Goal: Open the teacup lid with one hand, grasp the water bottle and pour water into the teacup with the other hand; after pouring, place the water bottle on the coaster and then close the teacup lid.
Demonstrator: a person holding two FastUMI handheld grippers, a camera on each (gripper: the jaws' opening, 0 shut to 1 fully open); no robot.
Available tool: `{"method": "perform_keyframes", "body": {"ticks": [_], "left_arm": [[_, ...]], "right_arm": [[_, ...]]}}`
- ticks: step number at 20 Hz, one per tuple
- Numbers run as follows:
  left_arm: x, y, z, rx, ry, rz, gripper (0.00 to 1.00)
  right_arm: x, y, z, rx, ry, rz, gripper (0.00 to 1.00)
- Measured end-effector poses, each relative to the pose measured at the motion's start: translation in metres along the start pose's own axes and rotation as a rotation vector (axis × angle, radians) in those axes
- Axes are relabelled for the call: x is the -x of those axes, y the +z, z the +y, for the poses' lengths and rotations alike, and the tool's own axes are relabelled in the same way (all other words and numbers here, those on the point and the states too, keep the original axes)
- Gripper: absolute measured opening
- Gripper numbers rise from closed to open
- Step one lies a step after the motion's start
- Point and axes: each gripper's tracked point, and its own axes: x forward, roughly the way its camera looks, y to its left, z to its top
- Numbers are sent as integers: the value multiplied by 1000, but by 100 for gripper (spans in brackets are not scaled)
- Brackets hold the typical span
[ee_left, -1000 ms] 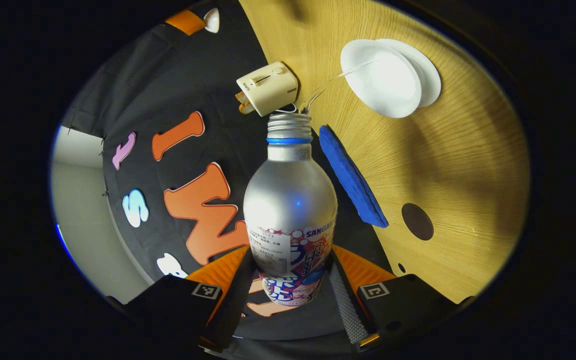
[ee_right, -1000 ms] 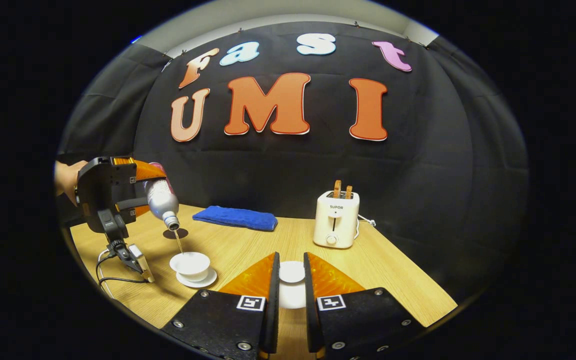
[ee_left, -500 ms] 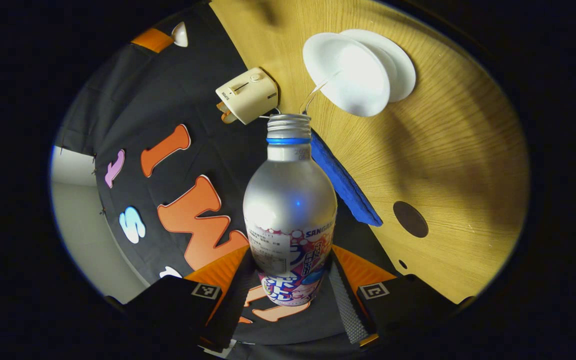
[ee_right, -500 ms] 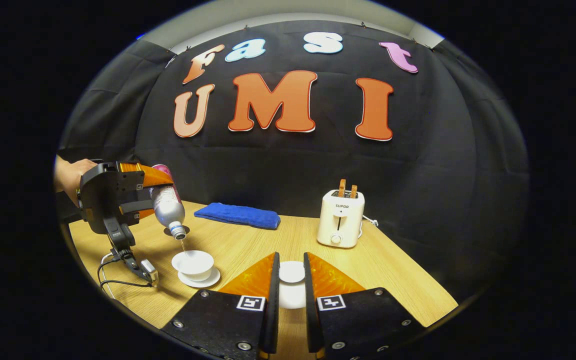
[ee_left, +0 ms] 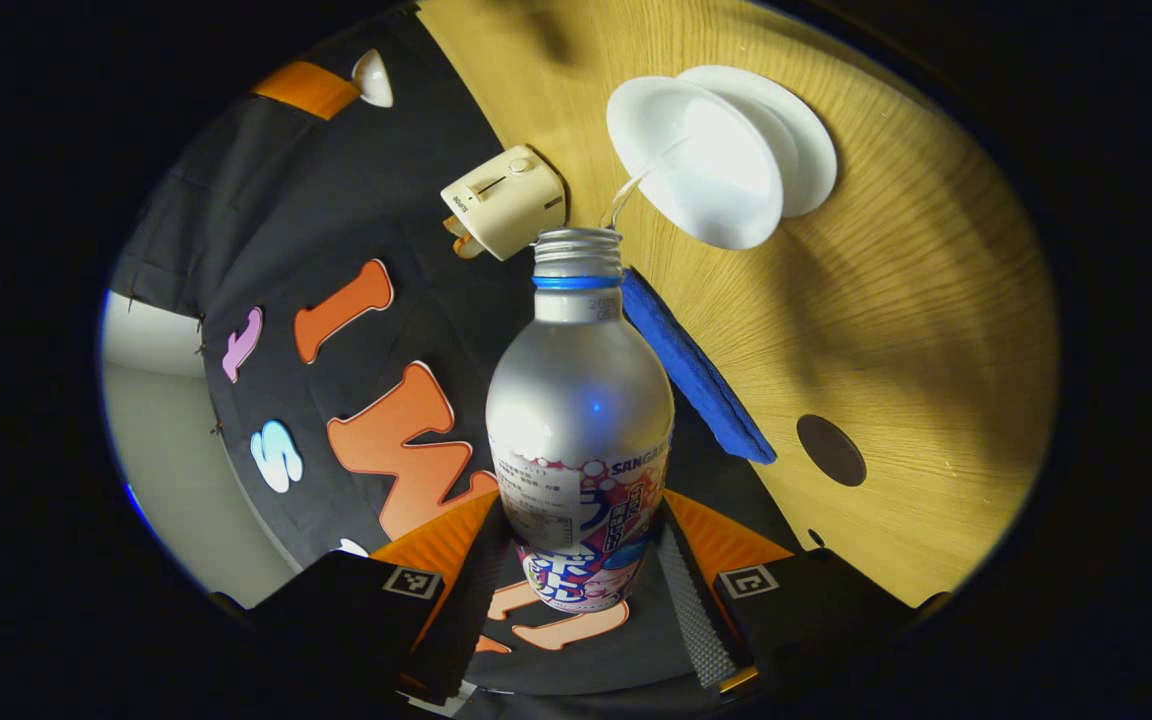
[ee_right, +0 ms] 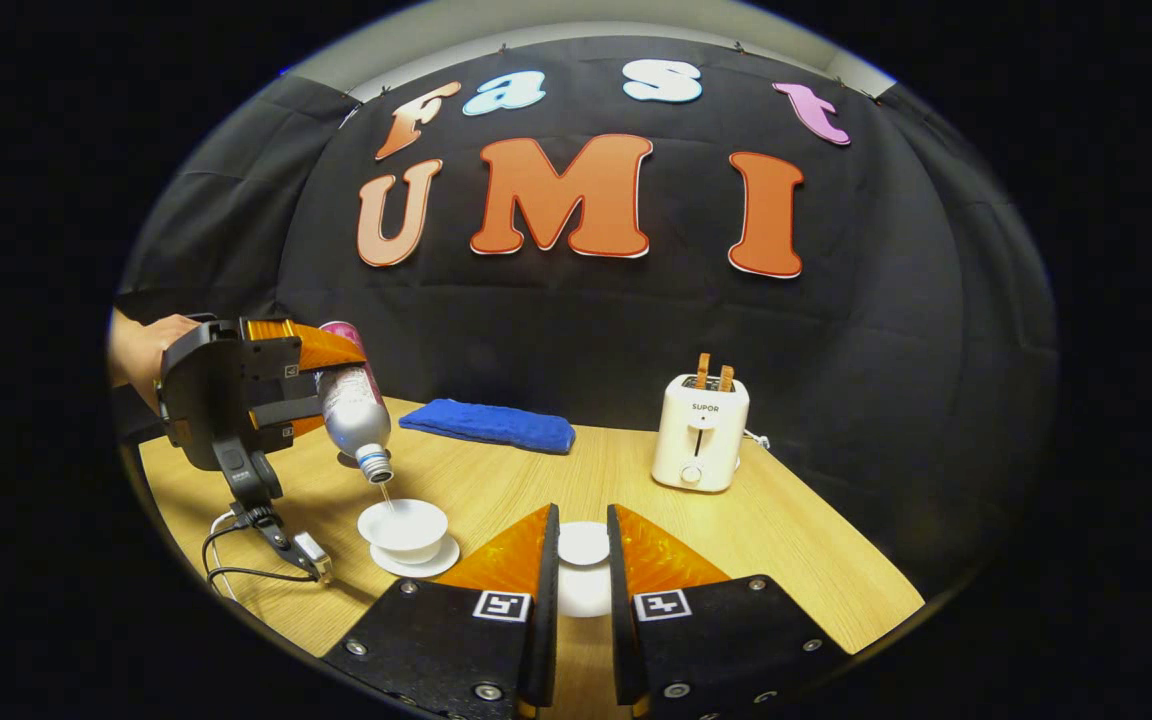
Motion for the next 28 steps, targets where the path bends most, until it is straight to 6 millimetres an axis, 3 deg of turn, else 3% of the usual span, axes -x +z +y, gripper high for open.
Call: {"method": "perform_keyframes", "body": {"ticks": [3,4,9,12,13,16,17,20,21,23,24,28], "left_arm": [[1,0,-1,0,-2,0,86],[1,0,-1,4,0,-2,86],[1,-1,-2,49,22,-12,86],[4,1,-2,137,38,-46,87],[4,-1,0,182,44,-52,86],[4,-13,4,331,62,-47,89],[5,-17,6,378,71,-44,81],[3,-27,7,544,85,-38,89],[0,-35,8,594,92,-26,85],[-3,-50,7,708,103,2,85],[-5,-56,4,763,106,19,89],[-15,-74,5,973,170,30,80]], "right_arm": [[-5,0,8,-1,16,6,19],[-7,-1,11,1,18,7,24],[-14,0,26,-2,49,11,24],[-20,-4,38,-5,77,23,19],[-23,-3,41,-3,82,24,23],[-28,-2,50,-8,103,26,24],[-31,1,54,-13,110,22,24],[-36,6,61,-21,130,11,24],[-38,6,64,-23,140,12,24],[-40,8,70,-48,155,19,24],[-42,10,73,-56,163,17,23],[-49,16,82,-42,173,9,24]]}}
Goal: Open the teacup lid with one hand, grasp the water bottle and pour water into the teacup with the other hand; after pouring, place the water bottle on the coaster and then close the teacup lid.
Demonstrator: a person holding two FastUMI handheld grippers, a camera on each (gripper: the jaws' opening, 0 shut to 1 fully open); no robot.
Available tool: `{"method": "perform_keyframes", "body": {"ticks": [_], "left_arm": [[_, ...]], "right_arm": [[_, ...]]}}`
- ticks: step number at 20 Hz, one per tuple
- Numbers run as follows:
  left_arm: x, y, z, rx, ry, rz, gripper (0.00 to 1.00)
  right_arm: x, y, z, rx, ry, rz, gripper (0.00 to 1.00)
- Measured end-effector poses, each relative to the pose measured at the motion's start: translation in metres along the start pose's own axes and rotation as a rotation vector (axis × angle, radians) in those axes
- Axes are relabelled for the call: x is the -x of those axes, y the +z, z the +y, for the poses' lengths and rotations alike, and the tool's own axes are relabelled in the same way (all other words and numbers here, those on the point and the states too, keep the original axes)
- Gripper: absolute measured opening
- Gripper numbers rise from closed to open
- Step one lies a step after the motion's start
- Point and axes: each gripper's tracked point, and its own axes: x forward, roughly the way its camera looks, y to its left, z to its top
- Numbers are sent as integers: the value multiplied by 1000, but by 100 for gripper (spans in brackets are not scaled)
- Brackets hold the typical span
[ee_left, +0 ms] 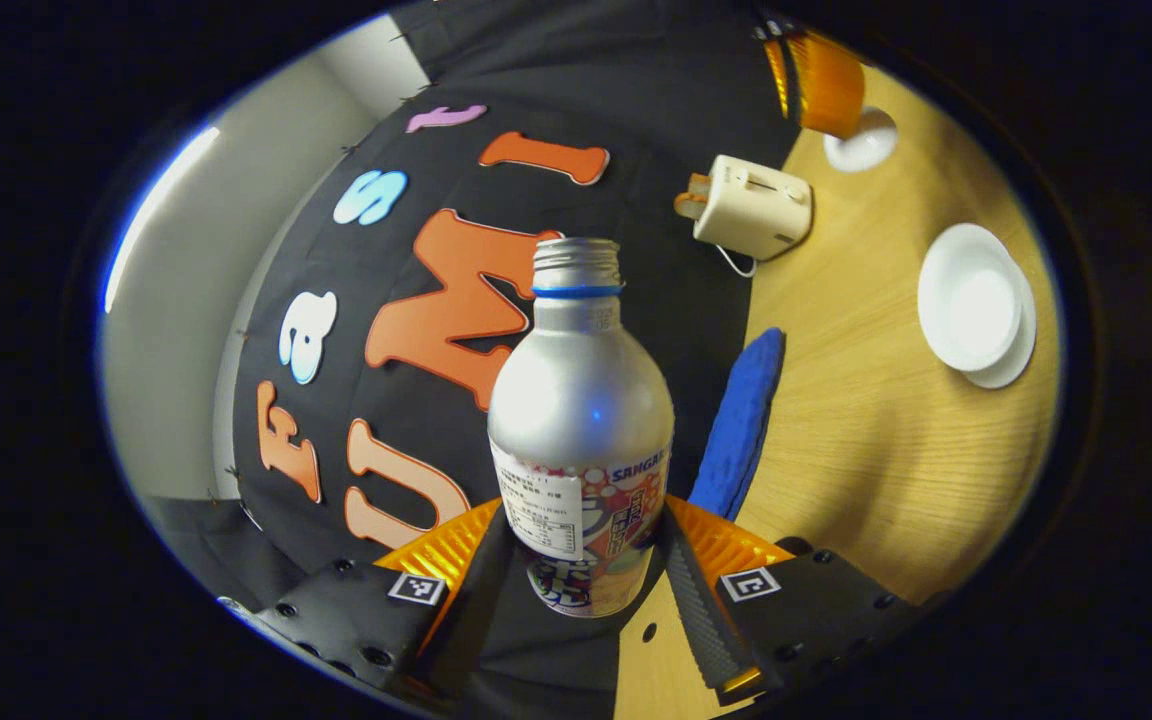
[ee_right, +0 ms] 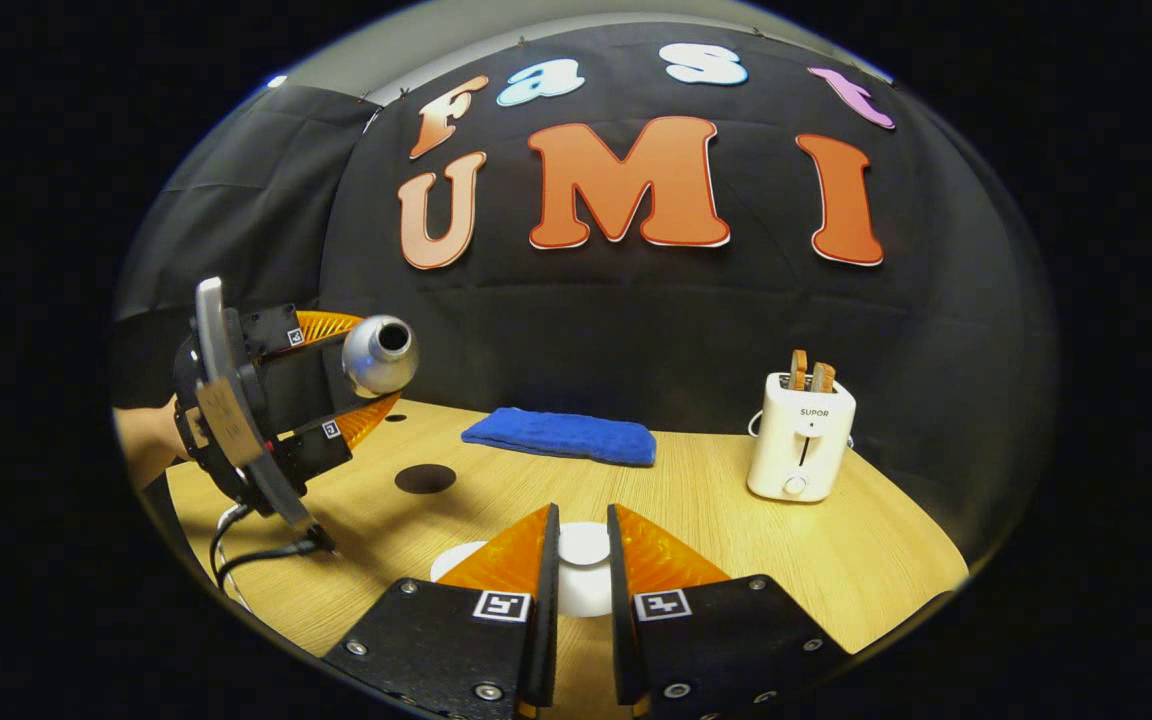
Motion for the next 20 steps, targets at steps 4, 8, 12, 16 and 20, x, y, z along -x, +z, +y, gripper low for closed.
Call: {"method": "perform_keyframes", "body": {"ticks": [4,8,12,16,20], "left_arm": [[-10,-13,27,246,78,0,84],[-14,-23,42,485,112,-20,84],[-15,-31,37,733,117,-1,84],[-31,-48,12,979,73,96,84],[-37,-60,-15,1085,31,192,80]], "right_arm": [[-9,4,11,17,22,5,24],[-17,12,21,10,36,-6,23],[-25,11,27,25,39,4,24],[-31,12,29,16,43,7,23],[-32,12,30,25,52,14,24]]}}
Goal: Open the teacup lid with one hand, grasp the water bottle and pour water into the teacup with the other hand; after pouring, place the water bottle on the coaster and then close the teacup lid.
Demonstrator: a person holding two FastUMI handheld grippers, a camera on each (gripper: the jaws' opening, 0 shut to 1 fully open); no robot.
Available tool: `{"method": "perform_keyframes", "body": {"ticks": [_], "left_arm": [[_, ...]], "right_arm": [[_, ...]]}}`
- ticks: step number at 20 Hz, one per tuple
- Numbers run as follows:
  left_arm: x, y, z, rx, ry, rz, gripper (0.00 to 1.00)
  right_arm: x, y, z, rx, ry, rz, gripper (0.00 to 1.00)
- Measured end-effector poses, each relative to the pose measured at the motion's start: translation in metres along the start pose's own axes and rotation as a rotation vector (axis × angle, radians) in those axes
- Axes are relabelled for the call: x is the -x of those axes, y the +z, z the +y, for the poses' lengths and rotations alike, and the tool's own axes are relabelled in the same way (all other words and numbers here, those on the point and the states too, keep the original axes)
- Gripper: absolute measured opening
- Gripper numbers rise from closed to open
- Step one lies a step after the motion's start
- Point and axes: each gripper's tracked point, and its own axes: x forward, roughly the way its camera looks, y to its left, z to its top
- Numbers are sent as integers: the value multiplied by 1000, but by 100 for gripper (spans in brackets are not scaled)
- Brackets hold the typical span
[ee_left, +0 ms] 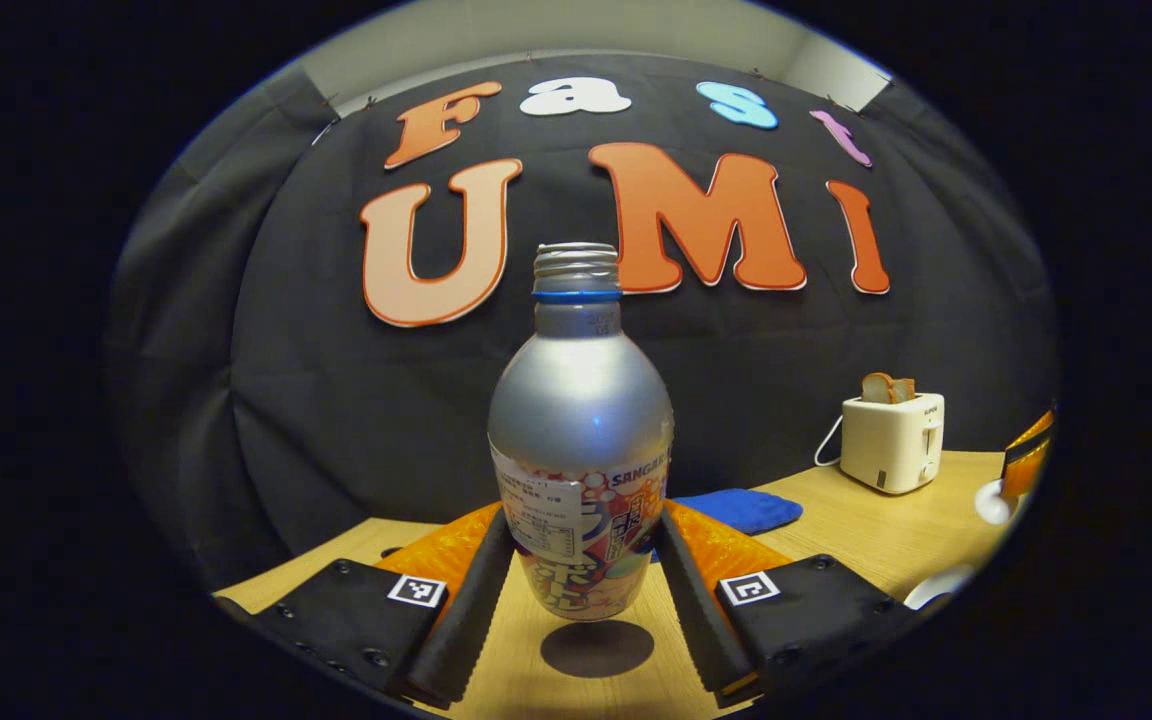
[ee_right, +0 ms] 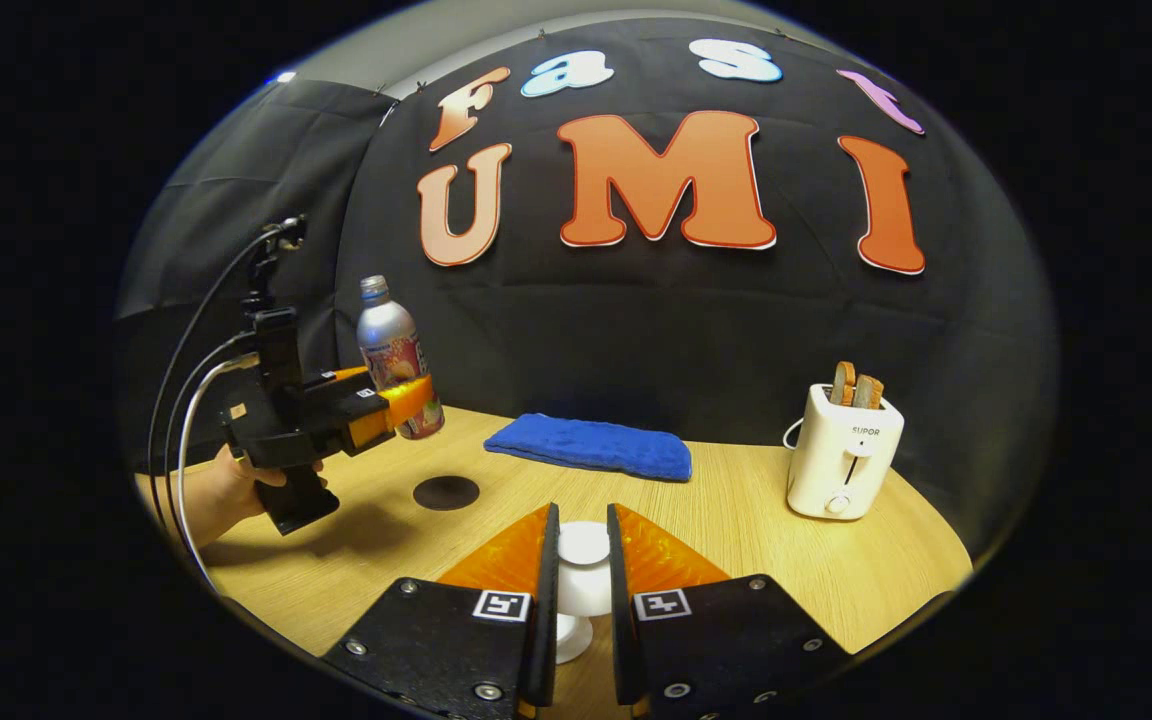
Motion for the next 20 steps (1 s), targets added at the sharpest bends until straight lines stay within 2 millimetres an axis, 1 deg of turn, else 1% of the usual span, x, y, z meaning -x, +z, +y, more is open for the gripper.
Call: {"method": "perform_keyframes", "body": {"ticks": [1,3,4,6,7,9,12,13,14,15,16,17,19,20], "left_arm": [[-2,-7,0,6,-5,19,84],[-5,-20,3,6,1,54,84],[-10,-33,6,10,1,76,80],[-22,-55,4,27,-5,119,80],[-24,-63,2,46,-15,138,84],[-30,-75,4,94,-22,164,84],[-32,-99,6,132,-32,225,84],[-32,-104,4,128,-38,244,80],[-32,-106,4,116,-38,259,85],[-33,-108,5,114,-37,262,81],[-33,-109,0,111,-43,275,85],[-30,-115,-3,98,-54,307,89],[-33,-112,-3,90,-49,304,82],[-33,-116,-4,80,-54,315,82]], "right_arm": [[-1,-1,-1,2,1,3,24],[-2,-5,0,8,2,15,24],[-2,-7,2,11,5,22,24],[-3,-11,3,15,9,29,24],[-3,-13,5,18,13,34,24],[-3,-15,4,22,11,44,24],[-3,-17,4,22,10,45,24],[-4,-17,3,19,10,46,24],[-4,-17,2,18,6,43,24],[-5,-17,0,16,5,45,24],[-6,-18,0,11,8,46,24],[-6,-19,1,7,12,47,24],[-6,-19,3,11,21,52,24],[-6,-21,4,16,28,56,24]]}}
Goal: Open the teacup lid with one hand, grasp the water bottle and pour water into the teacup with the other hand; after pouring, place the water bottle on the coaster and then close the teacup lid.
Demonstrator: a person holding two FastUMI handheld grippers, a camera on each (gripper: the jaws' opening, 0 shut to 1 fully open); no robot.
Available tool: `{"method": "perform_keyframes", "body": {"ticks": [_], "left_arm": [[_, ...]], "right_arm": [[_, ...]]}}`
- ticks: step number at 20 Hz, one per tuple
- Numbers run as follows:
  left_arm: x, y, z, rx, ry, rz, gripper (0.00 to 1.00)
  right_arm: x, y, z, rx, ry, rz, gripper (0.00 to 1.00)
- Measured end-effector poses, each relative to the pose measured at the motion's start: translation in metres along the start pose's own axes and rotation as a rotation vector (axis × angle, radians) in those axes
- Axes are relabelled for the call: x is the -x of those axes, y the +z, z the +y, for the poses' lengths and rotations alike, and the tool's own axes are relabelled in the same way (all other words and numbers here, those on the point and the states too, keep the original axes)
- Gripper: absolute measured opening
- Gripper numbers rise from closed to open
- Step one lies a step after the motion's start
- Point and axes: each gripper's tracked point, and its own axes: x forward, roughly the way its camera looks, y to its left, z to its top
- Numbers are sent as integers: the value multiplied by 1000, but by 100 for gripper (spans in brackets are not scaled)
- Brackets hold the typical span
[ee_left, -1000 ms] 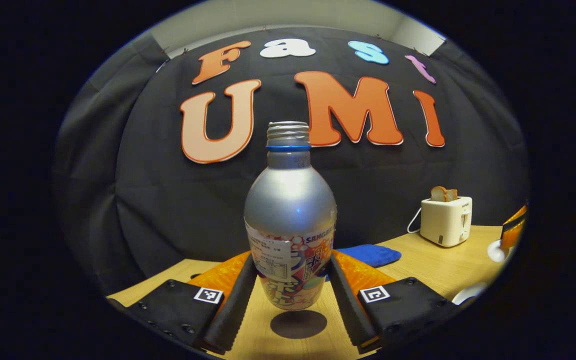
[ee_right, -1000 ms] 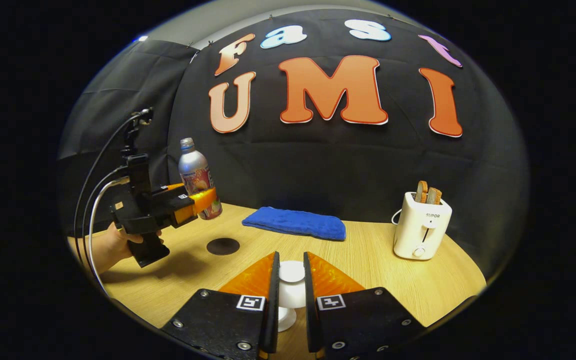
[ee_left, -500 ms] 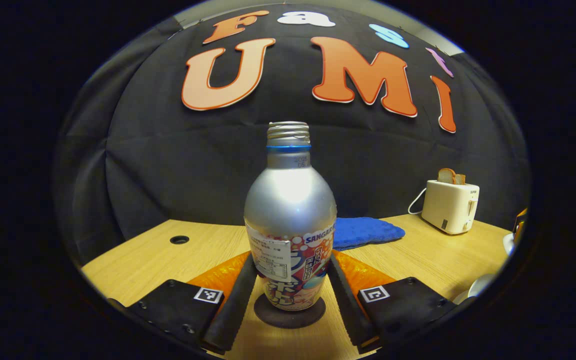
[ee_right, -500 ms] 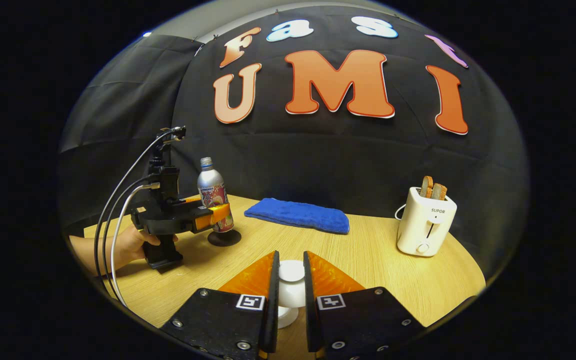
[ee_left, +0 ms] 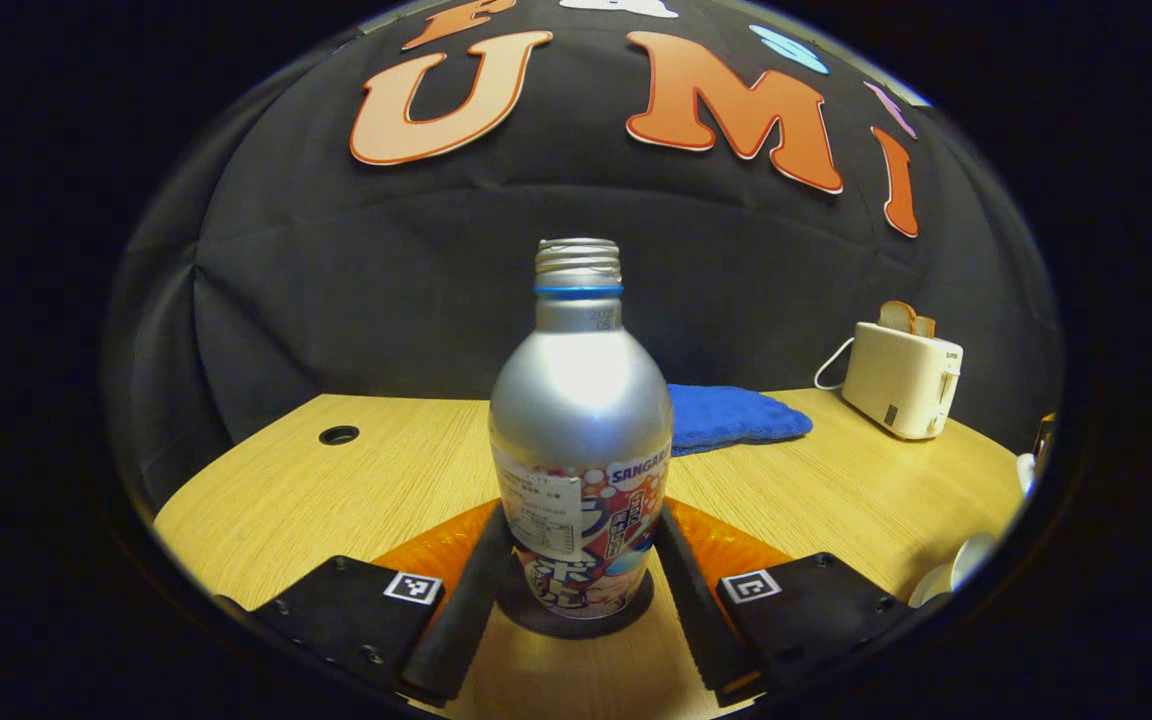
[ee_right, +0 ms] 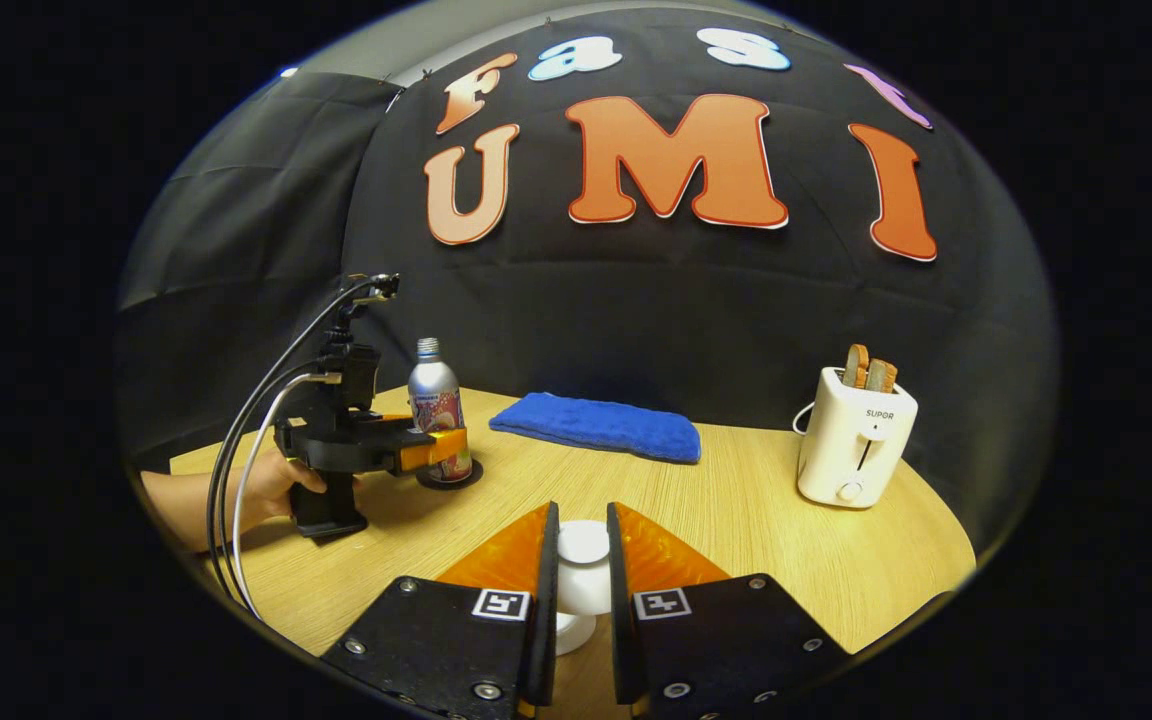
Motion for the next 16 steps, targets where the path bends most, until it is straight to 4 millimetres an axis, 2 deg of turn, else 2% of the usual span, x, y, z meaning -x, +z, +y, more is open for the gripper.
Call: {"method": "perform_keyframes", "body": {"ticks": [1,2,3,6,16], "left_arm": [[1,-6,0,-8,2,26,87],[3,-7,0,-17,4,39,84],[4,-5,0,-6,9,35,84],[13,0,-1,6,2,25,98],[56,13,-12,4,-22,-31,98]], "right_arm": [[0,-2,2,5,6,6,24],[0,-4,4,8,15,13,23],[0,-8,7,11,22,19,24],[-3,-13,14,6,43,32,24],[-12,-39,31,-17,81,72,24]]}}
